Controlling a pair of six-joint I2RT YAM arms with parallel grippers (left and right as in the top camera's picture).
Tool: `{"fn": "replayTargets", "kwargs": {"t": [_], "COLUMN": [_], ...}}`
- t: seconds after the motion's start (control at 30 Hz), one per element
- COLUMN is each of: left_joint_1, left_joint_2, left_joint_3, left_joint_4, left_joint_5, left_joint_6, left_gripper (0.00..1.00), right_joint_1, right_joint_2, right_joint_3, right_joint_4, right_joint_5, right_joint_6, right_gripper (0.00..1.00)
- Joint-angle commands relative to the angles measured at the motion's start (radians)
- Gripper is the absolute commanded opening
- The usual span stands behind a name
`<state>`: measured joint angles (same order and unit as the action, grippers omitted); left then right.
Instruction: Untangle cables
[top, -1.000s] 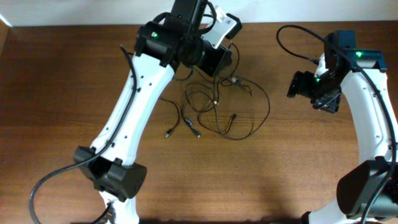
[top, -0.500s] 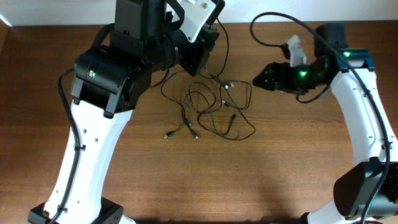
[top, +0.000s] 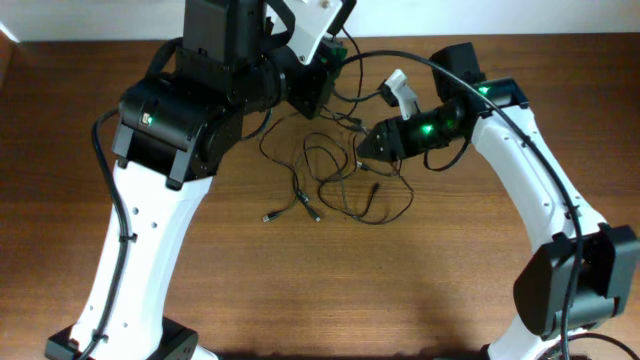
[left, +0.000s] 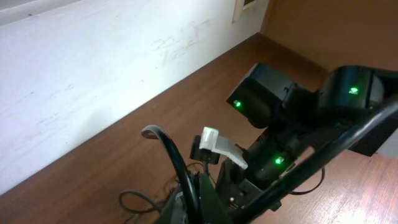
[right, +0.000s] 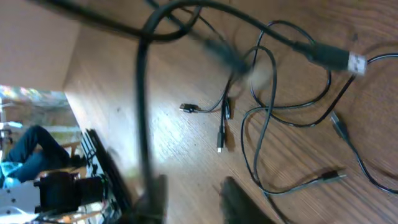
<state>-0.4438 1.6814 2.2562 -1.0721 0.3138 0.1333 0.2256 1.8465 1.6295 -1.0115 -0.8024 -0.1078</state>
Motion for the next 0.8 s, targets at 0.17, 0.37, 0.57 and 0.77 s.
{"fn": "replayTargets", "kwargs": {"t": [0.17, 0.37, 0.57, 0.77], "left_joint_1": [0.106, 0.328, 0.36, 0.36], "left_joint_2": [-0.003, 0.064, 0.065, 0.011], "left_joint_3": [0.013, 0.013, 0.013, 0.068], "left_joint_4": [-0.091, -0.186, -0.163, -0.085], "left_joint_5": [-0.19, -0.192, -0.268, -0.293], "left_joint_6": [-0.055, -0.077, -0.077, -0.112], "left_gripper": [0.0, 0.0, 0.0, 0.0], "right_joint_1": [-0.143, -0.3, -0.298, -0.298], "right_joint_2": [-0.151, -0.208, -0.109, 0.022], "right_joint_3": [0.259, 0.249, 0.016, -0.151], "right_joint_4": [-0.253, -0.425, -0.328, -0.195], "right_joint_5": [0.006, 0.315, 0.449, 0.523], "right_joint_6": [0.018, 0.146, 0.195, 0.248], "right_gripper": [0.04, 0.04, 0.04, 0.04]}}
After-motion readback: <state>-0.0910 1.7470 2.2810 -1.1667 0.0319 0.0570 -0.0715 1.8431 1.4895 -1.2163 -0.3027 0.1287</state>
